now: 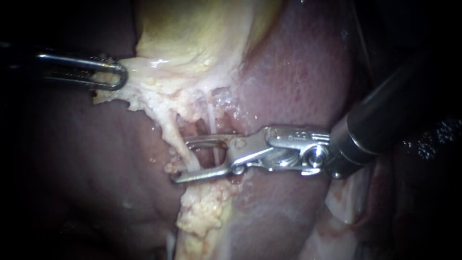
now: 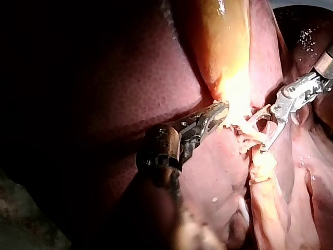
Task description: Going back second clip left tube
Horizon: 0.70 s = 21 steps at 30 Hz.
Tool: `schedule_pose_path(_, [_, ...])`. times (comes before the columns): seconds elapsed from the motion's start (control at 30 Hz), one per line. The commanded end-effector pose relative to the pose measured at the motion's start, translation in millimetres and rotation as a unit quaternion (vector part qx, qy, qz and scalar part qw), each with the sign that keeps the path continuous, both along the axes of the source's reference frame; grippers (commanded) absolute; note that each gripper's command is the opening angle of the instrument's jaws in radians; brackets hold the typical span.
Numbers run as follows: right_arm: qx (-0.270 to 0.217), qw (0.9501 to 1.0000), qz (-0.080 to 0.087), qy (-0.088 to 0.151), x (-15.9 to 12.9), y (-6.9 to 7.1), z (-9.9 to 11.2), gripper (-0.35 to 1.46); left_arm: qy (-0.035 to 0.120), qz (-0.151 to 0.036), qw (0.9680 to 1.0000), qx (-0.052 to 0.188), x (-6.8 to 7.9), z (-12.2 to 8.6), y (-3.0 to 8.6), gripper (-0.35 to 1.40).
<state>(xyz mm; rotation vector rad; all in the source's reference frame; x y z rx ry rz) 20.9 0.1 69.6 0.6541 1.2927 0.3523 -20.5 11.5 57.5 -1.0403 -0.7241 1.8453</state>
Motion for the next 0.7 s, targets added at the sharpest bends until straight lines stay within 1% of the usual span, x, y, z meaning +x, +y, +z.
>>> schedule_pose_path(0.03, [0.002, 1.0, -0.004, 0.002, 0.1, -0.2, 0.0, 0.5, 0.0, 0.0, 1.0, 0.0, 0.0, 0.1, 0.0, -0.35])
schedule_pose_path(0.2, [0.003, 0.9998, -0.018, 0.011, 1.7, -0.6, 0.4, 0.5, 0.0, 0.0, 1.0, 0.0, -0.1, 0.1, 0.0, -0.35])
schedule_pose_path(0.27, [0.004, 0.9994, -0.03, 0.019, 2.8, -1.1, 0.9, 0.5, 0.0, 0.0, 1.0, 0.0, -0.1, 0.1, -0.1, -0.35])
schedule_pose_path(0.33, [0.002, 0.999, -0.035, 0.026, 3.8, -1.7, 1.6, 0.5, 0.0, 0.0, 1.0, 0.0, -0.1, 0.1, -0.1, -0.35])
schedule_pose_path(0.47, [-0.002, 0.9985, -0.045, 0.032, 5.0, -2.4, 2.6, 0.5, 0.0, 0.0, 1.0, 0.0, -0.1, 0.1, -0.1, -0.35])
schedule_pose_path(0.53, [-0.003, 0.9986, -0.043, 0.03, 5.3, -2.4, 3.0, 0.5, 0.0, 0.0, 1.0, 0.0, -0.1, 0.1, -0.1, -0.35])
schedule_pose_path(0.63, [-0.006, 0.9992, -0.033, 0.024, 5.2, -2.0, 3.4, 0.5, 0.0, 0.0, 1.0, 0.0, -0.1, 0.1, -0.1, -0.35])
schedule_pose_path(0.7, [-0.008, 0.9995, -0.023, 0.018, 5.0, -1.5, 3.6, 0.5, 0.0, 0.0, 1.0, 0.0, -0.1, 0.1, -0.1, -0.35])
